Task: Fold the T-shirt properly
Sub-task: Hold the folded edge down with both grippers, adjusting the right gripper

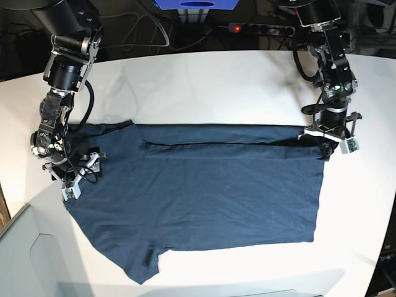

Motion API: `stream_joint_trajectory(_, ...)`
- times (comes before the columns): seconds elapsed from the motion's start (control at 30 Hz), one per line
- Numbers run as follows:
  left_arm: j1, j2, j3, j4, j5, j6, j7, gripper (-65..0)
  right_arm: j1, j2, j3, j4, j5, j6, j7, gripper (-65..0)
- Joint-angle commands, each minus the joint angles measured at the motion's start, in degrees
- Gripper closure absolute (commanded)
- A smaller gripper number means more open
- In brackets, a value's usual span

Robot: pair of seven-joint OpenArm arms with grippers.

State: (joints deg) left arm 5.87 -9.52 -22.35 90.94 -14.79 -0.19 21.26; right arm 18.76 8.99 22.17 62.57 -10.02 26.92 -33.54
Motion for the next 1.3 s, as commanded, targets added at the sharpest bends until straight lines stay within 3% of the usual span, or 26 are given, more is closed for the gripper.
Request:
stream_joint_trajectory(0.0,-0.6,-0.5,-0.2,1.0,-0.1,0.1,-1.6,0.0,1.4,0.5,0.0,1.0,0.8,1.1,1.1,-39.3)
stream_joint_trajectory(0.07,-0.6,-0.5,-0.2,1.0,-0.1,0.1,-1.6,0.0,1.2,0.5,-0.2,1.0,0.9,1.2,1.2,-29.5)
stream_joint_trajectory(0.2,-0.6,-0.4,-0.2,1.0,-0.1,0.1,-1.6,0.0,1.1,0.4,-0.2,1.0,0.9,1.2,1.2,-2.5)
stream_joint_trajectory(0.23,-0.6,-0.4,-0.2,1.0,-0.1,0.1,-1.6,0.0,1.1,0.4,-0.2,1.0,0.9,1.2,1.2,0.0)
stream_joint_trajectory(0.73,-0.6,-0.5,-0.3,1.0,-0.1,0.1,-1.7,0.0,1.5,-0.4,-0.2,6.4,0.7,1.2,0.4,-0.8)
stream_joint_trajectory(0.83,-0.7,-0.5,-0.3,1.0,-0.1,0.1,-1.7,0.0,1.3,-0.4,-0.2,6.3,0.7,1.2,0.4,-8.1)
stream_joint_trajectory(1.0,-1.0,-0.3,-0.2,1.0,-0.1,0.1,-1.6,0.0,1.3,-0.5,-0.2,4.4,0.8,1.0,0.6,-35.8)
stream_joint_trajectory(1.07,-1.0,-0.3,-0.2,1.0,-0.1,0.1,-1.6,0.0,1.4,-0.5,0.0,2.8,0.9,1.0,1.0,-44.1)
stream_joint_trajectory(1.17,-1.0,-0.4,-0.2,1.0,-0.1,0.1,-1.6,0.0,1.3,-0.2,0.0,1.7,1.0,1.2,1.1,-43.9)
stream_joint_trajectory(1.27,-1.0,-0.4,-0.2,1.0,-0.1,0.1,-1.6,0.0,1.1,-0.3,-0.2,1.6,1.0,1.2,1.1,-35.8)
